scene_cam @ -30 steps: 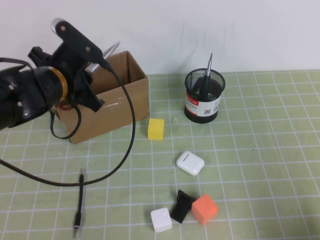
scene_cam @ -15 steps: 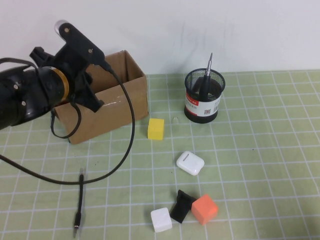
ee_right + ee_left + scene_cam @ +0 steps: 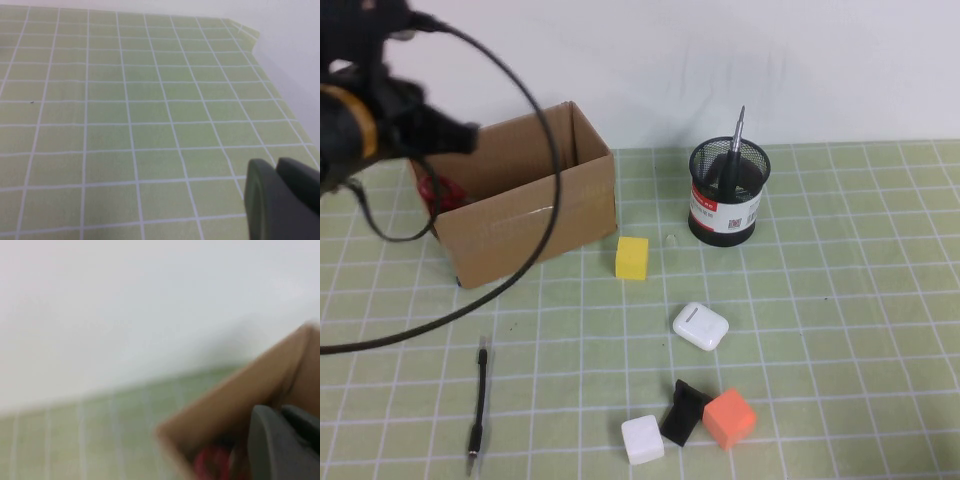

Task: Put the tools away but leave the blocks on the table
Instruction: Pick up the long Screwdriver from the table

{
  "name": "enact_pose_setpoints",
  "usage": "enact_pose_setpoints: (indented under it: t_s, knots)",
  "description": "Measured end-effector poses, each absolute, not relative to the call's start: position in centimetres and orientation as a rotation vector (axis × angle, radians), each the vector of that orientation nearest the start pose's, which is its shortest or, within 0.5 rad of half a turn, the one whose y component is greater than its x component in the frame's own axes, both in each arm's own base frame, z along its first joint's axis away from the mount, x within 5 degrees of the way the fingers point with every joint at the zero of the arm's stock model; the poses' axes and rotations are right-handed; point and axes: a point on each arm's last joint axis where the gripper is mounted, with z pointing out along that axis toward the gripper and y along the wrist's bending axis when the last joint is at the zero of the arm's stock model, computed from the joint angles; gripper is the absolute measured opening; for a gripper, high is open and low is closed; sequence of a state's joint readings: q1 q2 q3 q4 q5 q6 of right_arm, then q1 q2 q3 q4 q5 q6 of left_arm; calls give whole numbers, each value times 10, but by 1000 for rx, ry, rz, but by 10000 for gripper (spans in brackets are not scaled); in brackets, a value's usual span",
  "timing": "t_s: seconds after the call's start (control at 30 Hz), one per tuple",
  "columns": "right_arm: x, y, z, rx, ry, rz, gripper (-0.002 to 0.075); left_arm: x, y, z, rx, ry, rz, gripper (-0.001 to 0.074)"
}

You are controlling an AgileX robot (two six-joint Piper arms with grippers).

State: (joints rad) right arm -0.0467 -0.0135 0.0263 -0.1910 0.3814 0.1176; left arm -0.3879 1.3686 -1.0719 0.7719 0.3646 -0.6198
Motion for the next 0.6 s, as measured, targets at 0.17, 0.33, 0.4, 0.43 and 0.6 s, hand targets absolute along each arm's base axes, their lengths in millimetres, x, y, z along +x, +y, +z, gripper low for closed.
enact_pose_setpoints:
  t_s: [0.17,0.33,0.4,0.43,0.6]
  knots:
    - [52,-9,171,35,1873,-142,-11,276,-78,328,268,2238,223,-1]
    - [52,-9,171,35,1873,-142,-11,253,-73,321,319,2466,224,-1]
    - [52,-9,171,35,1873,-142,-11,245,-77,317,314,2550,131,-1]
    - [52,-9,171,35,1873,-142,-11,242,-80,316,300,2579,82,-1]
    - [52,-9,171,35,1873,-142,-11,230,-93,297,222,2703,-171,-1]
